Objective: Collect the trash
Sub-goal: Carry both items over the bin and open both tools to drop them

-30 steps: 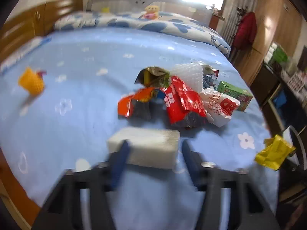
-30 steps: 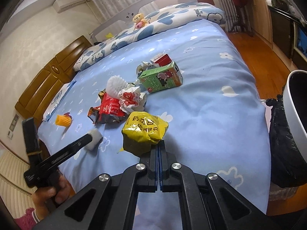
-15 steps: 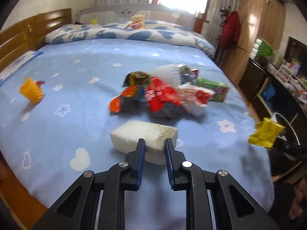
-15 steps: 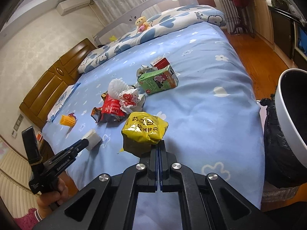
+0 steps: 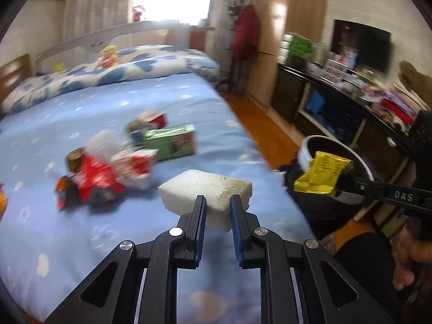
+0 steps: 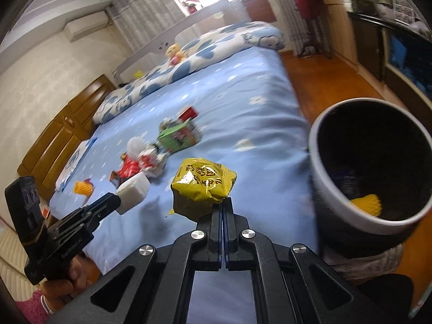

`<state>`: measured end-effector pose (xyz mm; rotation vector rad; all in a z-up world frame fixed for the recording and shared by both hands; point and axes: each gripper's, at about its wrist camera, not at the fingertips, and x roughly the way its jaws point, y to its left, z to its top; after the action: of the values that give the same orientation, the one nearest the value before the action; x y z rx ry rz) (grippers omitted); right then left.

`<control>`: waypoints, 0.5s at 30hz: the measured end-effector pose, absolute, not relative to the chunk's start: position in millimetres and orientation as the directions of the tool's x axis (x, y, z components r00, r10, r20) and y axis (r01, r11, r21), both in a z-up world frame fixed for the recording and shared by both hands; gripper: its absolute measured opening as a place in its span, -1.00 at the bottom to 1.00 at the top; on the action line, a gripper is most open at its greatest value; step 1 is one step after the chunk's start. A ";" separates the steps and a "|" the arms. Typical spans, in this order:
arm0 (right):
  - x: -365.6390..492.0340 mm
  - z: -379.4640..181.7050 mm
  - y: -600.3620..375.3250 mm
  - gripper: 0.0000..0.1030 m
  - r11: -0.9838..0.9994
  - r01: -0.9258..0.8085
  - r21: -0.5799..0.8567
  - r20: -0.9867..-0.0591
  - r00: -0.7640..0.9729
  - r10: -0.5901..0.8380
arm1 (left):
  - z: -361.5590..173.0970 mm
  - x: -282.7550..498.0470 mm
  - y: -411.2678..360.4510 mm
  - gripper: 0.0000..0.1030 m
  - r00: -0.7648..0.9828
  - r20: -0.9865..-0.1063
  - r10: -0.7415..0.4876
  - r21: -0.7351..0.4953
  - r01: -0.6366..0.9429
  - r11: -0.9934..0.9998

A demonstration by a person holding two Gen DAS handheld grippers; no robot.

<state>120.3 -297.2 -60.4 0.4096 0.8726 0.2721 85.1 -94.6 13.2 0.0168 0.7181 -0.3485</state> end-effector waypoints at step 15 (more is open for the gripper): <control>103.9 -60.6 -379.9 -1.00 0.891 0.089 0.445 -0.693 0.665 0.279 | 9.0 115.1 -176.6 -0.68 0.632 -0.654 -0.416 -0.074 0.494 0.866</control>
<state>103.9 -379.9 -60.6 0.4723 0.8449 0.1118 115.2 -176.6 9.0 0.1154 0.7173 -0.5220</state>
